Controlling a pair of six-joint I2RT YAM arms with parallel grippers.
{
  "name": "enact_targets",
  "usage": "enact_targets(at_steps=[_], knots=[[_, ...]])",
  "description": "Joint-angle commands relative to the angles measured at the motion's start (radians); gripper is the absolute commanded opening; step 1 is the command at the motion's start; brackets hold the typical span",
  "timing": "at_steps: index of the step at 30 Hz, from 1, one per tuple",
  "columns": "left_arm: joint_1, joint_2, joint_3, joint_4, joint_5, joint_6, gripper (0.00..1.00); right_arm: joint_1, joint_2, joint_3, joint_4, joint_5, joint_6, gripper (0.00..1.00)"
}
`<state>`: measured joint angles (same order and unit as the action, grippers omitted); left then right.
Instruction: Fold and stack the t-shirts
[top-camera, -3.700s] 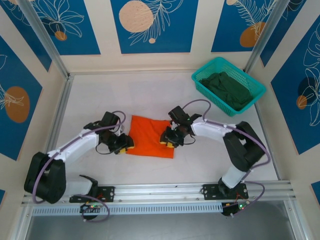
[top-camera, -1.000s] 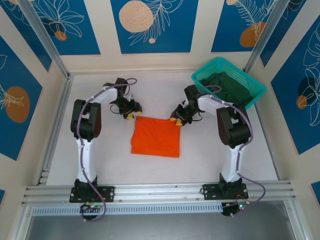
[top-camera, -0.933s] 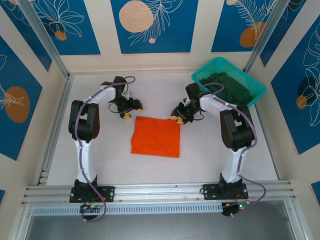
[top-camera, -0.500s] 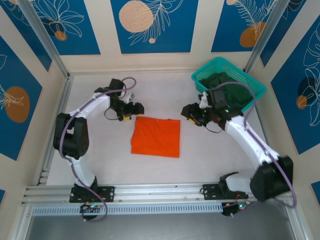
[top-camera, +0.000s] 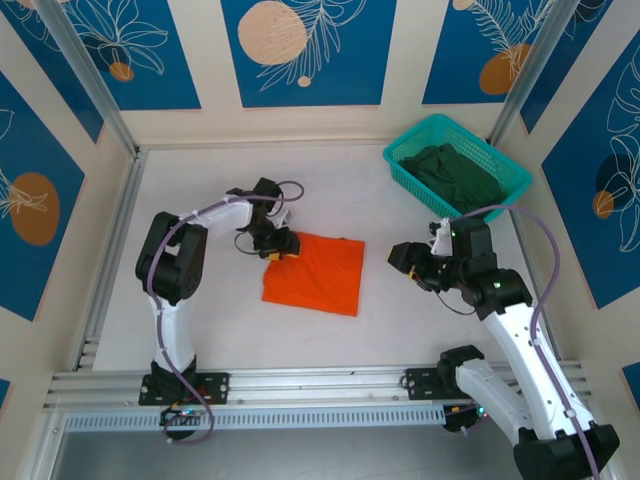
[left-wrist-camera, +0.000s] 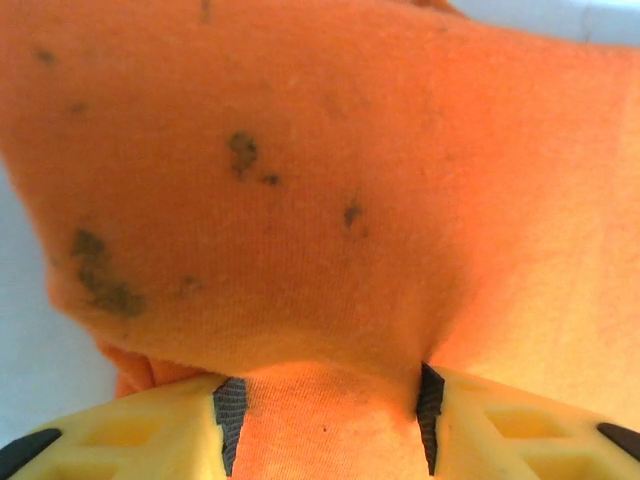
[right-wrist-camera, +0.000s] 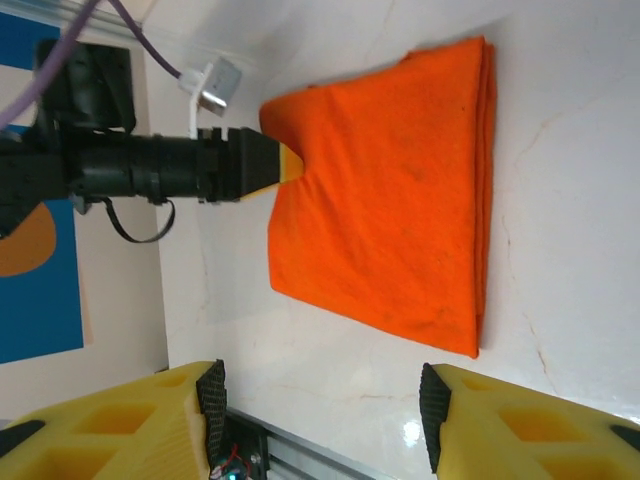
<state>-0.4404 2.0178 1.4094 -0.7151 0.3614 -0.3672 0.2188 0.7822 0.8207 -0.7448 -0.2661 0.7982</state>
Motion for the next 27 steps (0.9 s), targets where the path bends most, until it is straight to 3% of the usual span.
enact_targets(at_steps=[1, 4, 7, 10, 15, 19, 27], knots=[[-0.011, 0.041, 0.024, -0.051, -0.126, -0.012, 0.59, -0.019, 0.038, 0.037, -0.074, -0.078, -0.057, 0.57], [-0.012, 0.024, 0.061, -0.117, -0.174, 0.002, 0.74, 0.005, 0.050, 0.080, -0.083, -0.065, -0.089, 0.56], [-0.018, -0.024, 0.093, -0.178, -0.203, 0.021, 0.82, 0.022, 0.028, 0.118, -0.108, -0.013, -0.151, 0.57], [-0.020, -0.088, 0.112, -0.227, -0.214, 0.033, 0.85, 0.041, -0.009, 0.125, -0.124, 0.064, -0.203, 0.60], [-0.017, -0.147, 0.117, -0.249, -0.175, 0.038, 0.87, 0.041, -0.010, 0.113, -0.116, 0.085, -0.198, 0.61], [-0.016, -0.089, 0.119, -0.248, -0.217, 0.106, 0.83, 0.026, 0.035, 0.088, -0.084, 0.092, -0.142, 0.60], [-0.015, 0.064, 0.125, -0.186, -0.296, 0.137, 0.55, 0.021, 0.171, 0.112, -0.076, 0.041, -0.061, 0.56]])
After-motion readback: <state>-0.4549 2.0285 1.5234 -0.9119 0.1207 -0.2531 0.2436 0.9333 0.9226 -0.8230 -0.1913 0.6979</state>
